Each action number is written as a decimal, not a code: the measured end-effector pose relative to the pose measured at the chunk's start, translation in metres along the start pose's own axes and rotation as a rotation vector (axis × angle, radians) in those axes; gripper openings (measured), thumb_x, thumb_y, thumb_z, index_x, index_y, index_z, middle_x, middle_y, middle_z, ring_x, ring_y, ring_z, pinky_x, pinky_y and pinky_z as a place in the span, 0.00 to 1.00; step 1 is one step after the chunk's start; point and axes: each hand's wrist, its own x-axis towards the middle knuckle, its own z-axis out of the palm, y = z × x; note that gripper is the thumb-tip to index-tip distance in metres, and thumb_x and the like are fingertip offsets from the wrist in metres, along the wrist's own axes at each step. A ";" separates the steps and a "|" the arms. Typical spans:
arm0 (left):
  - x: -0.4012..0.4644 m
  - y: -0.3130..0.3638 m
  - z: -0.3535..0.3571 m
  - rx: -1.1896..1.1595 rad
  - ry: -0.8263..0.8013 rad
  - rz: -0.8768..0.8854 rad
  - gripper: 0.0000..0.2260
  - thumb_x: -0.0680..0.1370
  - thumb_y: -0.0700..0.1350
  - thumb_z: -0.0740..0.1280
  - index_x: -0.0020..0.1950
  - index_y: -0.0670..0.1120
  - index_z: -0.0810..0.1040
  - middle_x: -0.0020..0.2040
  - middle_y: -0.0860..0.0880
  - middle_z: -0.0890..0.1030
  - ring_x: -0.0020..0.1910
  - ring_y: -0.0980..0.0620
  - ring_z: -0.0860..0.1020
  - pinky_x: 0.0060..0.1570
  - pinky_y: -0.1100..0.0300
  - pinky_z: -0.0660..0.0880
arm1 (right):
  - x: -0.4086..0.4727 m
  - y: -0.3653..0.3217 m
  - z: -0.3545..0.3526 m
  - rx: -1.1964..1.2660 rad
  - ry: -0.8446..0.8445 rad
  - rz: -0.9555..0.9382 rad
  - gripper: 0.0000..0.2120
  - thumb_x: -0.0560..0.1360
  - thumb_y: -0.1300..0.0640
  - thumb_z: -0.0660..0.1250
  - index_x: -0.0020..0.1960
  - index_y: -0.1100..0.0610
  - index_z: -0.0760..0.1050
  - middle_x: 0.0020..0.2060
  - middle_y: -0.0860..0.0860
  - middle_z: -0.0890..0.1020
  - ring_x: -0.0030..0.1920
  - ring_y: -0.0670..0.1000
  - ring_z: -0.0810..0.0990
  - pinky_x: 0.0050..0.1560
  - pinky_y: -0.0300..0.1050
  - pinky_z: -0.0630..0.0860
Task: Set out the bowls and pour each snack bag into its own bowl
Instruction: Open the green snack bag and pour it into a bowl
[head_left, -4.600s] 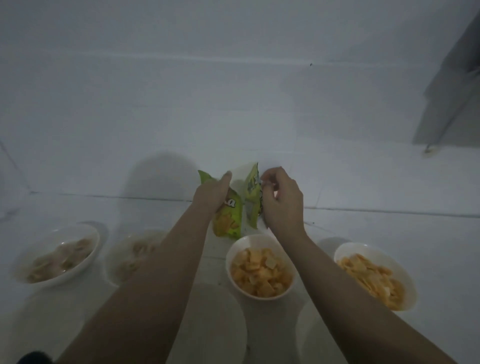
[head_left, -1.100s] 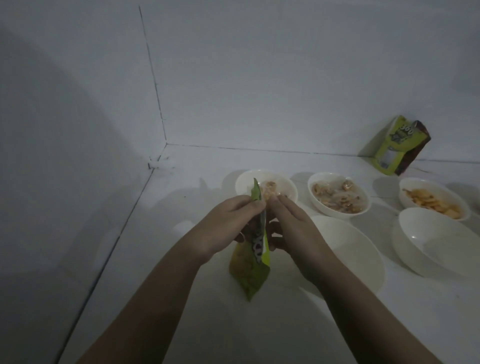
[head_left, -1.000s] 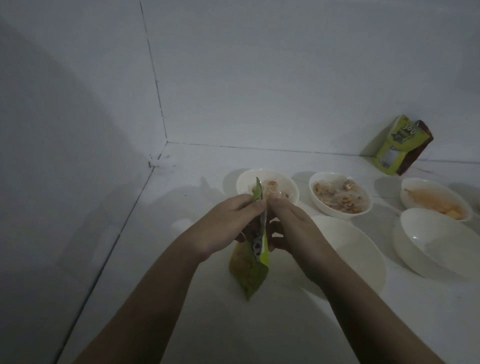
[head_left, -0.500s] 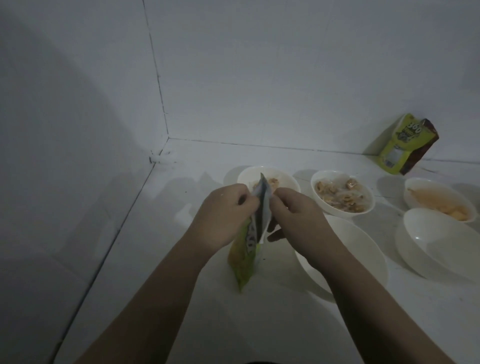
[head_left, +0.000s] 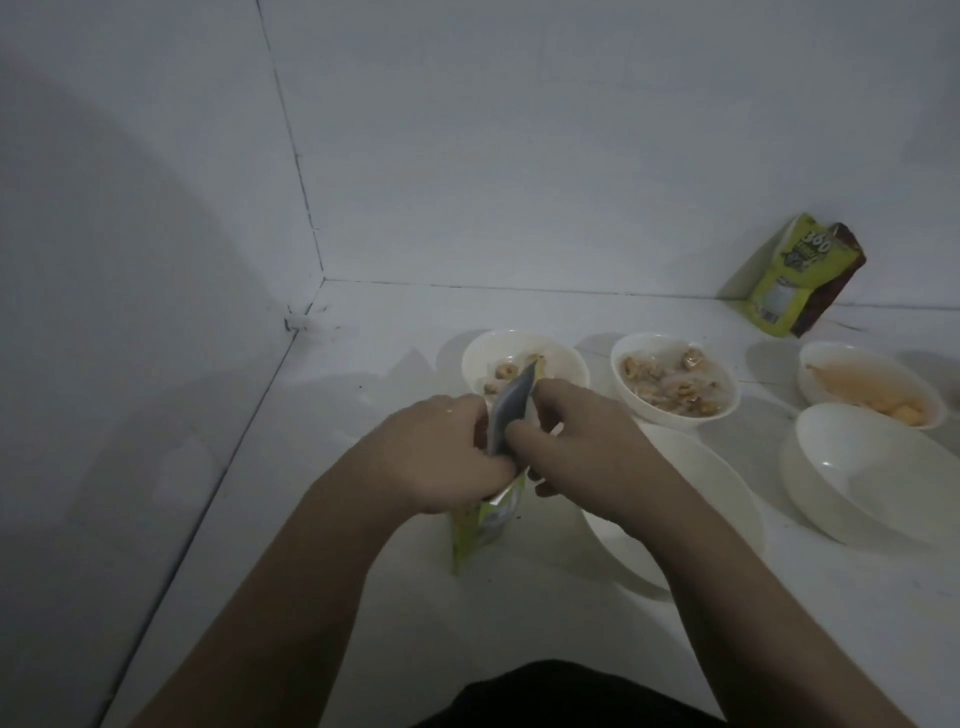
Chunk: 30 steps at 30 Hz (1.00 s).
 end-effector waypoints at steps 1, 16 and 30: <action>0.000 0.001 0.001 -0.019 -0.046 0.010 0.09 0.77 0.48 0.64 0.38 0.51 0.68 0.38 0.50 0.74 0.35 0.54 0.72 0.34 0.62 0.67 | -0.001 -0.001 0.000 -0.003 -0.070 0.020 0.13 0.74 0.54 0.65 0.47 0.65 0.76 0.41 0.60 0.83 0.41 0.59 0.84 0.44 0.61 0.82; -0.026 0.013 -0.033 -0.334 0.216 0.002 0.18 0.79 0.63 0.47 0.54 0.52 0.66 0.54 0.53 0.70 0.48 0.56 0.74 0.43 0.62 0.73 | -0.006 -0.007 -0.027 0.328 0.054 -0.056 0.08 0.74 0.65 0.63 0.45 0.65 0.81 0.44 0.61 0.84 0.42 0.53 0.87 0.42 0.45 0.85; 0.056 -0.043 0.016 -1.134 0.275 -0.118 0.11 0.84 0.43 0.56 0.49 0.44 0.77 0.45 0.46 0.80 0.42 0.51 0.80 0.37 0.62 0.80 | -0.023 -0.025 -0.044 0.195 0.166 -0.220 0.09 0.75 0.58 0.64 0.45 0.59 0.82 0.40 0.53 0.85 0.39 0.53 0.85 0.43 0.60 0.82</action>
